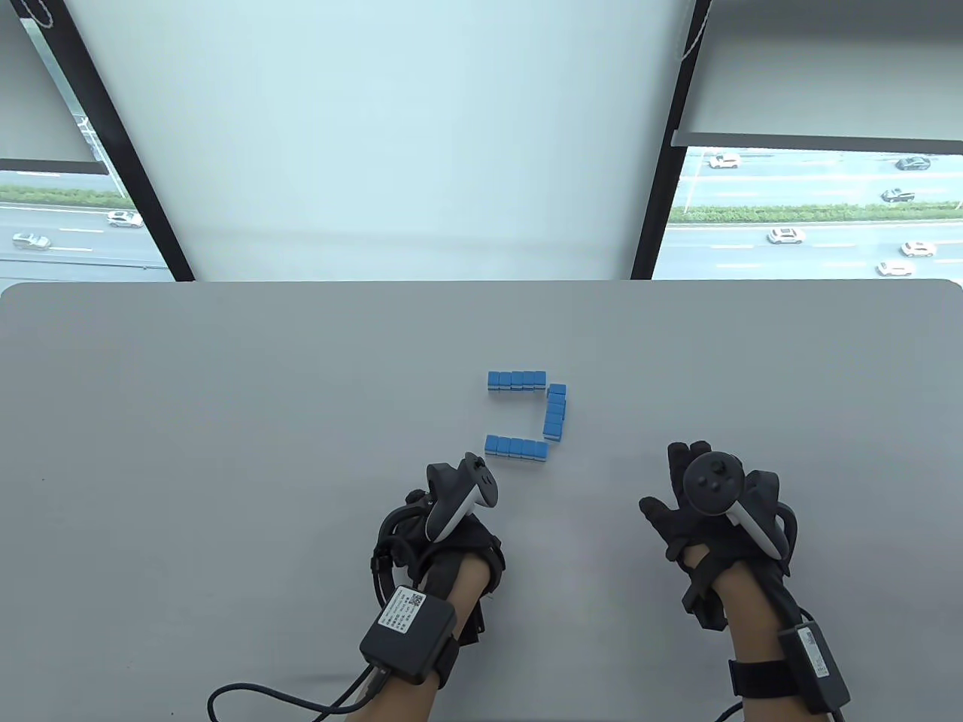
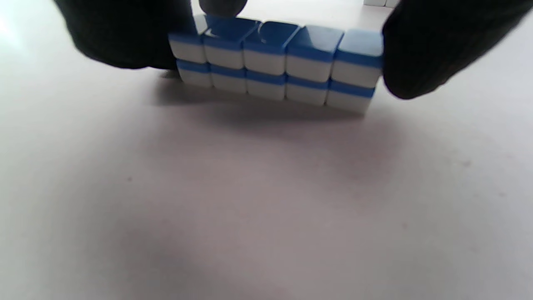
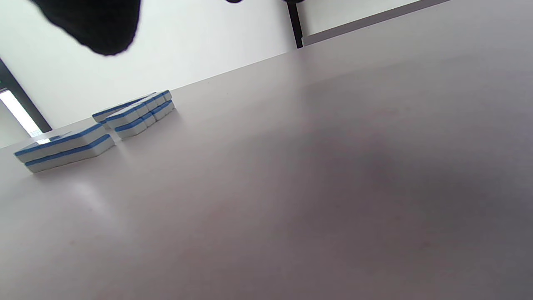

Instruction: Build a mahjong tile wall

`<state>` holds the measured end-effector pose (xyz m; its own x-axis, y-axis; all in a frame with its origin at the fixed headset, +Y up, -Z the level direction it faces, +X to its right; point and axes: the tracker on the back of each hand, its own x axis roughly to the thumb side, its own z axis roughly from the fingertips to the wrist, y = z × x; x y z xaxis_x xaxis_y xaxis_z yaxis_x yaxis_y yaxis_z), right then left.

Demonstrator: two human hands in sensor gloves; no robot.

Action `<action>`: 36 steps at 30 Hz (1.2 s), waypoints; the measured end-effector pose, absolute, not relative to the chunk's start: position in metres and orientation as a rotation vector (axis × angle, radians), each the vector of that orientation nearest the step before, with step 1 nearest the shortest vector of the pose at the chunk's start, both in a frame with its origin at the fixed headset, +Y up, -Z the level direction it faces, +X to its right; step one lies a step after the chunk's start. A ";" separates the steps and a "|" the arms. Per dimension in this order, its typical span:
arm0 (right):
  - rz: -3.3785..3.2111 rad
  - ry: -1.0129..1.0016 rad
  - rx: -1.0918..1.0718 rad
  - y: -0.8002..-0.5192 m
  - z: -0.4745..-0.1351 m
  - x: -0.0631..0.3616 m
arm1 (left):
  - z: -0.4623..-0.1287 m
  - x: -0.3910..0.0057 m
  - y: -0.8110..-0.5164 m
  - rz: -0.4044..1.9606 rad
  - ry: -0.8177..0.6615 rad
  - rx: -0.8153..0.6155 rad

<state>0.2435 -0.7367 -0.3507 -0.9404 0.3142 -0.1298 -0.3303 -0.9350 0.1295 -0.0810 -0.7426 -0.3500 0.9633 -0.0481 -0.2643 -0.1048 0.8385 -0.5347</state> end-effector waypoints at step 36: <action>2.855 0.229 -0.216 -0.738 -0.350 0.246 | -0.400 -0.133 -0.748 -0.208 -0.337 -0.428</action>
<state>0.2464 -0.7380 -0.3504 -0.9528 0.2528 -0.1682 -0.2764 -0.9514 0.1358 -0.1334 -0.7479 -0.4000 0.9239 -0.1265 0.3611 0.2665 0.8899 -0.3703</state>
